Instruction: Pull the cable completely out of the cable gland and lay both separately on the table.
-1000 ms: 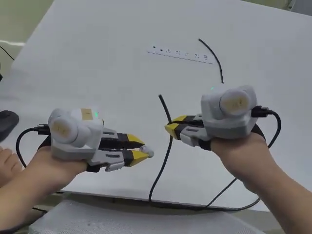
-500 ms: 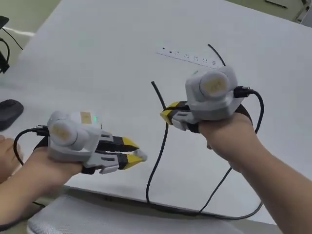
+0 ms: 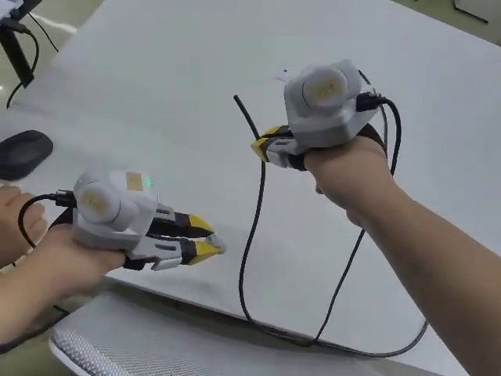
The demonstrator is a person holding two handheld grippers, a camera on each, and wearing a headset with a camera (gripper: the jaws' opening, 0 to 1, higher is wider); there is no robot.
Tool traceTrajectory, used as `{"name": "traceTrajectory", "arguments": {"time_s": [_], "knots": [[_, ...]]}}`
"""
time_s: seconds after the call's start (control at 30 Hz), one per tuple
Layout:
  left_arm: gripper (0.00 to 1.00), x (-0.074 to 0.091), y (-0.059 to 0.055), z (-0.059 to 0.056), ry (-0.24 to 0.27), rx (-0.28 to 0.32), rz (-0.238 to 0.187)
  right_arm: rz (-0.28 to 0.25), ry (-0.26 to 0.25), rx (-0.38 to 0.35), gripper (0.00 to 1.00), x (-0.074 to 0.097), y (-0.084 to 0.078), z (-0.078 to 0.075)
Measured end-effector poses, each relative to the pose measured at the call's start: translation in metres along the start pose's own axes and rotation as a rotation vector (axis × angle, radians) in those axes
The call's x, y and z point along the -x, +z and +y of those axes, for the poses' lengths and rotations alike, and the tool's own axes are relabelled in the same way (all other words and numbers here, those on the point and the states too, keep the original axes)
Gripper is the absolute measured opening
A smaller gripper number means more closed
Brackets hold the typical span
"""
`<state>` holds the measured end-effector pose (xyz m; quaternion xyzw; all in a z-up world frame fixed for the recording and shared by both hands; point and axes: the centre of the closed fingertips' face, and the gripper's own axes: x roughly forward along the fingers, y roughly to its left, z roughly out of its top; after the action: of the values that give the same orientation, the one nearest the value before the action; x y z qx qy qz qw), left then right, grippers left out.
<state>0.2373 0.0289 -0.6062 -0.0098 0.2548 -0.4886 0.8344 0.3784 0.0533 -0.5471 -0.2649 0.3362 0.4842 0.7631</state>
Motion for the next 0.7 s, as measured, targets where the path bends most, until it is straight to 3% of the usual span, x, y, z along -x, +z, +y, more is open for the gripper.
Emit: {"name": "traceTrajectory", "arguments": {"time_s": [0.4, 0.7], "knots": [[0.15, 0.0, -0.019, 0.006, 0.021, 0.051, 0.0, 0.041, 0.02, 0.111, 0.0, -0.051, 0.025, 0.001], [0.15, 0.0, -0.035, 0.02, 0.046, 0.067, 0.005, 0.06, 0.096, 0.213, 0.0, -0.101, 0.046, 0.017]]}}
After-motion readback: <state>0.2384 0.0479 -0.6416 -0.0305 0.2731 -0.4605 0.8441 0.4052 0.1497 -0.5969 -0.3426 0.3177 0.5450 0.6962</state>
